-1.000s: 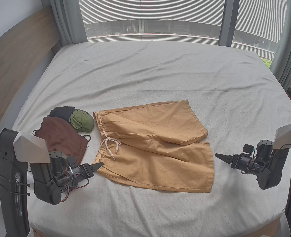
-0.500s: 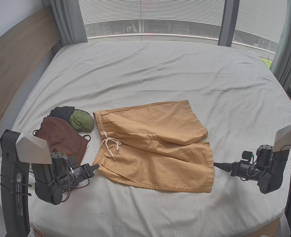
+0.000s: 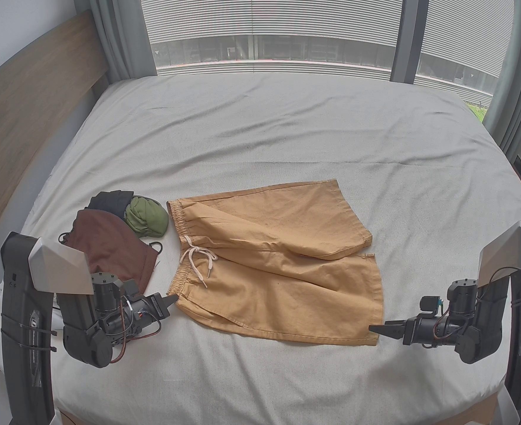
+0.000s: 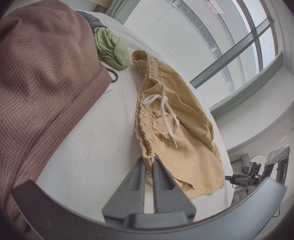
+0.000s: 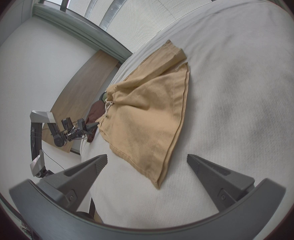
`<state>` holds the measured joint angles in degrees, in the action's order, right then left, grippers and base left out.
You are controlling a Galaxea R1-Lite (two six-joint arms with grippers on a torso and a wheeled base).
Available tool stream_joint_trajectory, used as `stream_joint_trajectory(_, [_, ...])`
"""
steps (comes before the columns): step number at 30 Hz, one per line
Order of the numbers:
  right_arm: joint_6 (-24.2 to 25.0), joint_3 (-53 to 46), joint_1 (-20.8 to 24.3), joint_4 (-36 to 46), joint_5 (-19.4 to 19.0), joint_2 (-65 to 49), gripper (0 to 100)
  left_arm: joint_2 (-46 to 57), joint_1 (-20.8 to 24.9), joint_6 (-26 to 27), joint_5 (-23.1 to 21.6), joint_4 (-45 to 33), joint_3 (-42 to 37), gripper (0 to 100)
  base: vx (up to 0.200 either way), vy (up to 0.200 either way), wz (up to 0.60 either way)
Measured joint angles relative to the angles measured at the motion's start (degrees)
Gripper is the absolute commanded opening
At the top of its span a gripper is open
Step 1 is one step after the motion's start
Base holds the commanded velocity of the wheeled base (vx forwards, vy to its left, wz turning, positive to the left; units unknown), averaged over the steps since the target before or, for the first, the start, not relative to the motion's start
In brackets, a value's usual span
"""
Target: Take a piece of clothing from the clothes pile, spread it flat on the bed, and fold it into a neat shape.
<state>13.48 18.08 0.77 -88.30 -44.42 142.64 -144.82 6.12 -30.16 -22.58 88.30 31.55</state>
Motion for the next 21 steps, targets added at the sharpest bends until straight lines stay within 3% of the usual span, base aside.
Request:
stream_joint_trajectory(14, [-1.0, -0.1, 4.4, -0.2, 2.1, 3.9, 100, 0.0, 0.3, 0.0, 0.0, 0.1, 0.0, 0, 0.000, 0.000, 0.00])
stream_joint_trajectory(15, [-1.0, -0.1, 4.4, -0.2, 2.2, 4.0, 0, 0.0, 0.3, 0.0, 0.0, 0.1, 0.0, 0, 0.000, 0.000, 0.00])
stream_joint_trajectory(21, [-0.9, 0.3, 4.5, 0.1, 2.3, 4.4, 0, 0.0, 0.4, 0.1, 0.0, 0.1, 0.0, 0, 0.000, 0.000, 0.00])
